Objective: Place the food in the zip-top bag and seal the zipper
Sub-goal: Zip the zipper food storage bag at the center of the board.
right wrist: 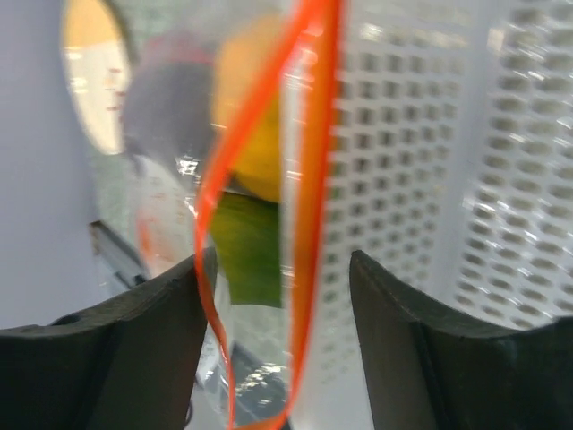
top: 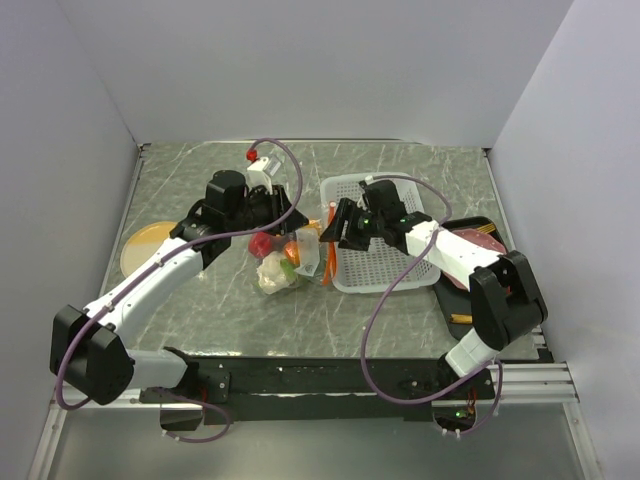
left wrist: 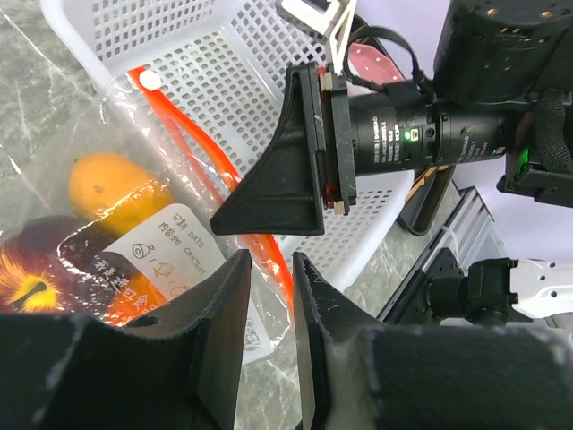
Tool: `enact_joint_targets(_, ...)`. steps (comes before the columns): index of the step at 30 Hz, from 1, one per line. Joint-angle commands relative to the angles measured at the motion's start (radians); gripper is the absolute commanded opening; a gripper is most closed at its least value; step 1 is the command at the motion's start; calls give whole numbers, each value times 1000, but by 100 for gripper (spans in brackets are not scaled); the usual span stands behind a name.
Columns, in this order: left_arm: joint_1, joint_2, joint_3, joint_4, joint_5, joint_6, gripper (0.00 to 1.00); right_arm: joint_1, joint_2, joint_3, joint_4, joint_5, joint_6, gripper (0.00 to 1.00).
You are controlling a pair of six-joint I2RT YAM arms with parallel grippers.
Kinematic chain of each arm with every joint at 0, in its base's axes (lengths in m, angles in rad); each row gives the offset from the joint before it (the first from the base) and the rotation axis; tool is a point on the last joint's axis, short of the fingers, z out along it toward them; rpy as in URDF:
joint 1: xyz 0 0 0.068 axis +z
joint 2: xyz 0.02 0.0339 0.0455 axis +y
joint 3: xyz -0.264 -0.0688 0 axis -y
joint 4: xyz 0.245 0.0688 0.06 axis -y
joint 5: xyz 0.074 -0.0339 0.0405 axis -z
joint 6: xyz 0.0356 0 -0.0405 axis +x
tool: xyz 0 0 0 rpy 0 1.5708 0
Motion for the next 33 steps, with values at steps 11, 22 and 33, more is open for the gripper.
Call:
enact_joint_targets(11, 5, 52, 69, 35, 58, 53, 31, -17, 0, -30, 149, -97, 37, 60)
enact_joint_targets(22, 29, 87, 72, 87, 69, 56, 32, -21, -18, -48, 157, -87, 37, 7)
enact_joint_targets(33, 120, 391, 250, 123, 328, 154, 37, -20, -50, -23, 83, -32, -8, 33)
